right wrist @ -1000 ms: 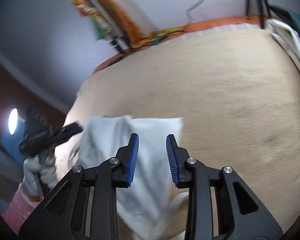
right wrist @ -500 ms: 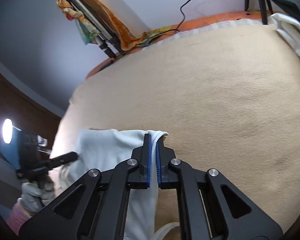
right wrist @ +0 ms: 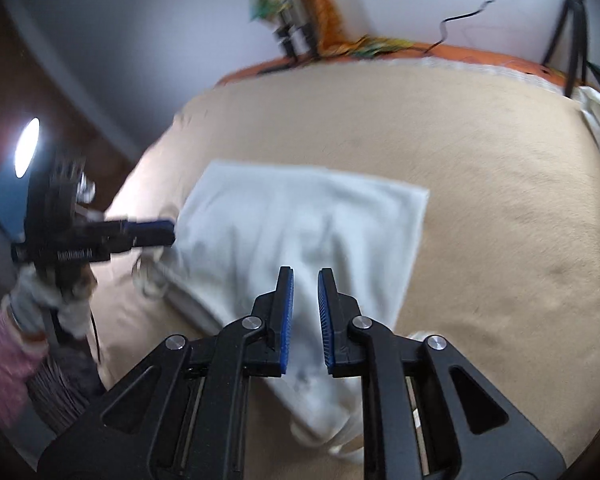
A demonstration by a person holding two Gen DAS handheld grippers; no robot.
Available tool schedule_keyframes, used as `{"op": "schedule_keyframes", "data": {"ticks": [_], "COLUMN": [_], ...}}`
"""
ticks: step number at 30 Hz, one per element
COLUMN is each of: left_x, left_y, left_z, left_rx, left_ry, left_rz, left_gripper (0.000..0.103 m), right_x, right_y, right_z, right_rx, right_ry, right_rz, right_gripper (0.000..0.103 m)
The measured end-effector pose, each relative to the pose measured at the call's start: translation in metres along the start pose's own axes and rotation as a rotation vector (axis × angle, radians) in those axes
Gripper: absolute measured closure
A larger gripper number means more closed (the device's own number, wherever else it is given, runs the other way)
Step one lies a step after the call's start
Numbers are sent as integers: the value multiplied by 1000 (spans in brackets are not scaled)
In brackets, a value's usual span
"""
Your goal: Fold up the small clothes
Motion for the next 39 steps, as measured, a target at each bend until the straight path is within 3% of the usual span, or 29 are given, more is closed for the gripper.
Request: {"op": "schedule_keyframes", "data": {"ticks": [5,9,13,16,19,22,26,35,39], "left_x": [0,-2,-3,-1,1,-1,-2,16,12], "left_y": [-38,-60,-38,-14,5,10,6,-56,-56], "left_z": [11,34,50,39,16,-8,-7,12,32], "left_rx": [-86,-94,-30,-35,-98,-170,-197,-286,-216], "left_ry": [23,9,7,-15,-59,-45,-70,-37,43], "left_rz": [-41,-29,-11,4,53,77,93,-65,-115], "left_gripper": [75,75,70,70,70,72,73,74,71], "right_x": [-1,2,0,-15,-24,-25,-18,-8,-7], "right_y": [-28,-33,-27,-18,-14,-16,-19,-21,-39], "right_z": [-9,9,18,5,-10,-17,-20,-19,-7], "right_rx": [-102,-92,-52,-54,-66,-76,-83,-87,-145], "right_ry": [-26,-50,-3,35,16,4,-30,-27,-72], "right_rz": [52,84,49,60,74,81,79,55,94], "right_gripper": [89,89,89,89,89,89,89,89,89]}}
Point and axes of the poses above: each gripper's, at about its wrist camera, not at the fingertips, and z roughly against the way its jaws point, x to its right, y to its top, the point moved 7 cm from there along -z, roughly the way its jaws point, and after that the axes turned 2 degrees about y, right-handed, at the moved point
